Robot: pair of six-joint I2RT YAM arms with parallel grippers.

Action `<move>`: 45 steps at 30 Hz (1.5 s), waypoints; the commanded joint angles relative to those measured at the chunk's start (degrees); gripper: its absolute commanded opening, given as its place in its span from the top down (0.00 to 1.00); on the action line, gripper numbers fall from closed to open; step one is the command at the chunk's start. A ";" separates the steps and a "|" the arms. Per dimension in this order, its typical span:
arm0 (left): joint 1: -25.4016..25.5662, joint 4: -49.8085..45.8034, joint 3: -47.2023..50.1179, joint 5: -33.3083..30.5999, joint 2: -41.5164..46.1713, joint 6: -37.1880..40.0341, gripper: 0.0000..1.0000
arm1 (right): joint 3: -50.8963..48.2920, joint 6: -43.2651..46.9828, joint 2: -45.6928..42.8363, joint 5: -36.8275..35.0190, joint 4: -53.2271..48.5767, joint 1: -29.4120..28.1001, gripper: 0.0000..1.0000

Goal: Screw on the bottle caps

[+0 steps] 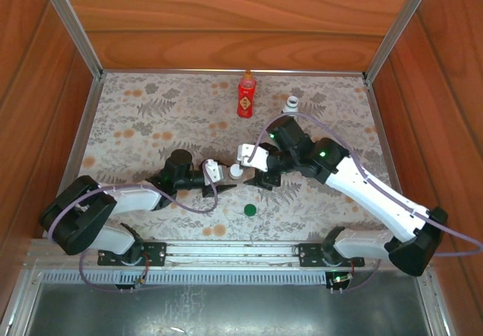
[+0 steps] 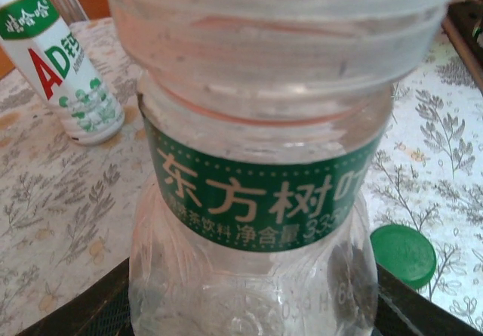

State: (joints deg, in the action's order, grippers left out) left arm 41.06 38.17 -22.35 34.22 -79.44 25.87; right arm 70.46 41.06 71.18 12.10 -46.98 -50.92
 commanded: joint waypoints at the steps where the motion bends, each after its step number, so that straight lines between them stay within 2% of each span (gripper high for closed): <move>1: 0.62 -5.77 -1.37 -1.16 1.85 3.22 0.42 | 3.59 9.84 3.62 -3.04 -4.85 -1.98 0.27; 8: 0.73 -6.70 -0.99 -0.53 3.31 3.37 0.42 | 8.57 12.50 9.94 -3.74 -8.03 -3.91 0.33; 19: 0.70 -7.39 -0.93 -0.47 4.13 3.47 0.42 | 9.71 12.18 13.45 -2.78 -6.72 -4.28 0.39; 27: 0.71 -7.67 -0.63 -0.73 5.10 3.40 0.42 | 9.44 11.58 13.80 -2.61 -6.19 -4.28 0.53; 34: 0.73 -7.74 -0.62 -1.59 5.76 3.13 0.42 | 8.87 9.24 13.52 -3.29 -5.75 -4.27 0.60; 36: 0.77 -7.69 -0.72 -3.01 6.15 3.09 0.42 | 7.88 4.91 12.96 -4.36 -3.57 -4.28 0.67; 39: 0.77 -7.69 -1.11 -6.70 7.04 2.37 0.42 | 5.70 -3.37 11.75 -7.80 1.51 -4.28 0.67; 42: 0.72 -7.73 -1.39 -9.34 8.75 2.27 0.42 | 3.34 -19.61 10.84 -13.81 7.86 -4.28 0.70; 45: 0.70 -7.74 -1.70 -10.82 10.32 2.38 0.42 | 1.85 -33.17 10.56 -19.38 9.36 -4.36 0.71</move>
State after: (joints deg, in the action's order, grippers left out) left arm 41.36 28.32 -22.35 24.32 -71.79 28.27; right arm 74.04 26.30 82.17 1.65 -42.44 -55.27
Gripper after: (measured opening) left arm 0.581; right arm 0.414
